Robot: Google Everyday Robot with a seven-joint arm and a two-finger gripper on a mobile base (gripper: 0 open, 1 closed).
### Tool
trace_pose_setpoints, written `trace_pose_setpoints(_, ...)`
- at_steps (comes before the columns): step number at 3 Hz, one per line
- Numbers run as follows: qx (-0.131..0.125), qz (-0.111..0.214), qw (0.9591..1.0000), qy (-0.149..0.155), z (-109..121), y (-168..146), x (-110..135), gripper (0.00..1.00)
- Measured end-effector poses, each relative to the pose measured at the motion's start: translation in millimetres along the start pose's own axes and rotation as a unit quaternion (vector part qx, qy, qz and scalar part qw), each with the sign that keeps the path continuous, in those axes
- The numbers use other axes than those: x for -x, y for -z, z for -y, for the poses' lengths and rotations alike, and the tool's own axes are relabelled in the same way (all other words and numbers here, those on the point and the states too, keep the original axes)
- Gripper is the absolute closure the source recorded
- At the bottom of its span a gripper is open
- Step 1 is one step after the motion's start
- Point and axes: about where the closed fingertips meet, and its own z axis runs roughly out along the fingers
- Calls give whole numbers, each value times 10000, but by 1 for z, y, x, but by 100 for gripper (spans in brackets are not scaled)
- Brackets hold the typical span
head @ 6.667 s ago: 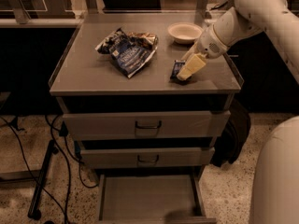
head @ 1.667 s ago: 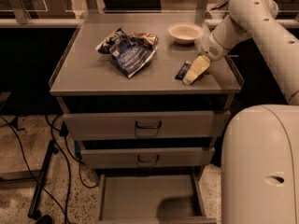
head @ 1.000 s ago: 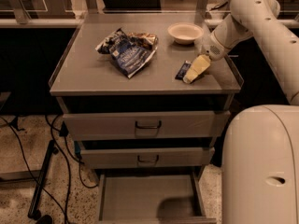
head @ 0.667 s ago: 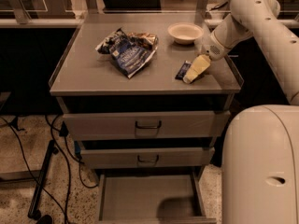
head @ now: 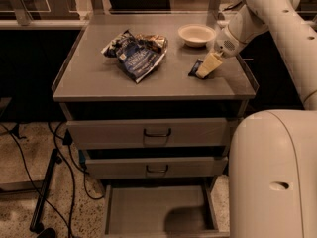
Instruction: Place rxbar blueberry into bottom drawer
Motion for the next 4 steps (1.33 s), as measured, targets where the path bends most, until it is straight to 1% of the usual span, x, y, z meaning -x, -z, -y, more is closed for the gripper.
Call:
trace_pose_setpoints(1,-105,79,9999,81,-1,19,-3,100)
trace_pose_setpoints(2,-191,145,9995,184,-9,45,-12,100)
trace_pose_setpoints(3,-269,257,9986,370,-29,75,-24,100)
trace_pose_setpoints(4,42,420,9979,483,-77,93,-39,100)
